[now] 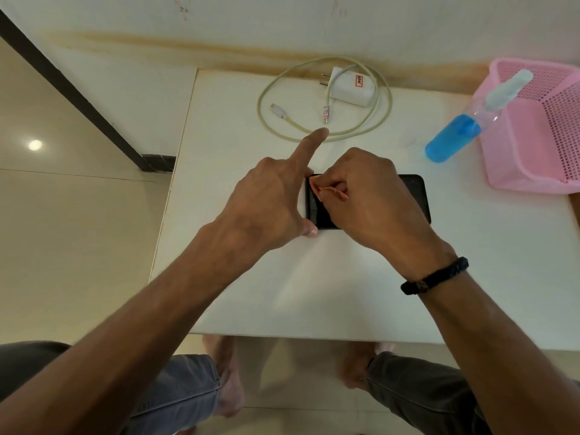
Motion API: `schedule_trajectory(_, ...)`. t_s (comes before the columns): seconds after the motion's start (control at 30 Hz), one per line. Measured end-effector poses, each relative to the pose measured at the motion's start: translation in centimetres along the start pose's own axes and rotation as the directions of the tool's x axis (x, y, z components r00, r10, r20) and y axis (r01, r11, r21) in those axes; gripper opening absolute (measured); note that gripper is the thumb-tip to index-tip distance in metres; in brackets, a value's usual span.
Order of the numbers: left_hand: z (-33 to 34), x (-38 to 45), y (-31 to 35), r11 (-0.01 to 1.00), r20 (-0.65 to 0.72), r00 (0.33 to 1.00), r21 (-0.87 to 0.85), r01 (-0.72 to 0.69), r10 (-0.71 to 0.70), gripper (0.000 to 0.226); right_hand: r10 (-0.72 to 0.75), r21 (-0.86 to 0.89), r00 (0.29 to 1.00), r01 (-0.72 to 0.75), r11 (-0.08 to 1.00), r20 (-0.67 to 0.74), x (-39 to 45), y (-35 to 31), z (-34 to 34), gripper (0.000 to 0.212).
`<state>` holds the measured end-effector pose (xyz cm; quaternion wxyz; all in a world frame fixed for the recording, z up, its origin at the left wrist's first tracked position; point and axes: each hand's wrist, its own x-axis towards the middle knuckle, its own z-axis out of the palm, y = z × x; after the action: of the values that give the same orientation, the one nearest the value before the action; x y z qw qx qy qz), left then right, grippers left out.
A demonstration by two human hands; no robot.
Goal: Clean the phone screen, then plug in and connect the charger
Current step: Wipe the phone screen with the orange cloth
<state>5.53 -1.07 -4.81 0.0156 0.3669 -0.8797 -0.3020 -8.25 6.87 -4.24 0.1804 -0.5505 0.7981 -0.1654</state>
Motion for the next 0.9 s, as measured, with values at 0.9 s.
schedule_trajectory(0.9,0.0,0.1,0.0,0.998,0.013,0.998,0.037,-0.058,0.057,0.141,0.036,-0.004,0.980,-0.038,0.999,-0.197,0.3,-0.1,1.1,0.018)
